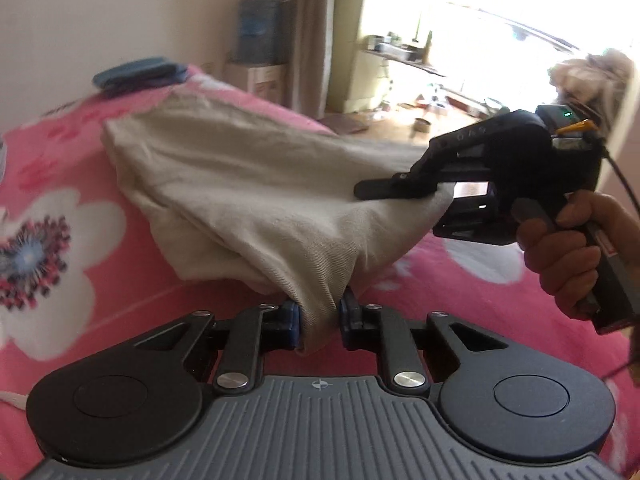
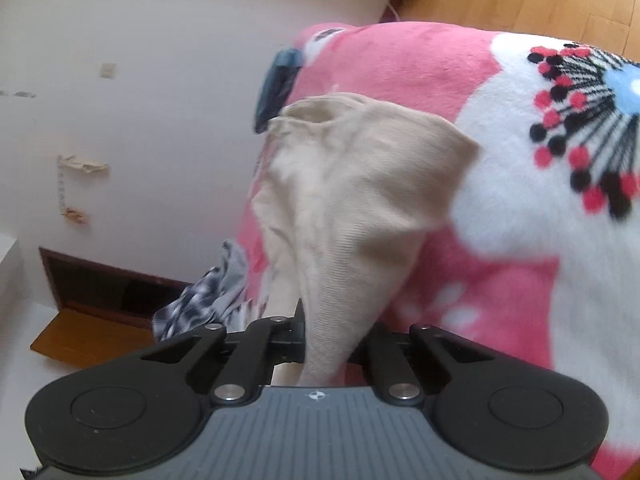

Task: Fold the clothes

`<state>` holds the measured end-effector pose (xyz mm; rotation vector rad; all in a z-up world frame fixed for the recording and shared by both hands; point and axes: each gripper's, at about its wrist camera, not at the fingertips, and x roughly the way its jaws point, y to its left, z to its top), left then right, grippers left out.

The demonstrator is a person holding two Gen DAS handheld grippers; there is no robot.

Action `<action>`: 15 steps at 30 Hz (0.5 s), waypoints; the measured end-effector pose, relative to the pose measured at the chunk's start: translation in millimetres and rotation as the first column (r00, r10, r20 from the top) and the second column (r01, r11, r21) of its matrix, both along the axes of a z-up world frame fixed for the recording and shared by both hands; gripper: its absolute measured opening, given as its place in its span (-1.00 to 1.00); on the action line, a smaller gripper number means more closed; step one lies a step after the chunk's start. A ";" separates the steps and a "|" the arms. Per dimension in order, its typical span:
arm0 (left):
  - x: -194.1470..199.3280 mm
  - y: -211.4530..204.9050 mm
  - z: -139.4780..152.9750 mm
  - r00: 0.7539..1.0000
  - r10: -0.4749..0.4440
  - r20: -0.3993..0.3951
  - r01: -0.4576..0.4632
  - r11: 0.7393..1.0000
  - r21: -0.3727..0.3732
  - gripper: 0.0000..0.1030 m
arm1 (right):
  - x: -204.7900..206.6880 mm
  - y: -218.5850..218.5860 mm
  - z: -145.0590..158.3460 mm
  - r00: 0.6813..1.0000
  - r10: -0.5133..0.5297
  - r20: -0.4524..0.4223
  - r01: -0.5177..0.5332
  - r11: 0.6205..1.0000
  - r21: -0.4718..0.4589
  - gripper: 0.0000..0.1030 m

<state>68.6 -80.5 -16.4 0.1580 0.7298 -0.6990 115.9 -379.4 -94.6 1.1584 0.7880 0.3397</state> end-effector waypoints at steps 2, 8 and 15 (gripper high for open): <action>-15.1 11.1 12.8 0.999 -0.041 -0.009 0.041 0.999 0.013 -0.68 | -20.0 4.9 6.8 1.000 0.012 -0.005 -0.012 1.000 0.007 -0.86; -100.5 40.2 37.5 0.975 -0.199 -0.100 0.207 0.975 0.075 -0.68 | -107.7 25.3 31.6 0.994 0.103 -0.040 -0.104 0.994 -0.036 -0.87; -204.7 54.3 17.2 0.898 -0.271 -0.346 0.317 0.945 0.082 -0.68 | -230.3 40.9 26.6 0.936 0.291 -0.200 -0.315 0.944 -0.100 -0.86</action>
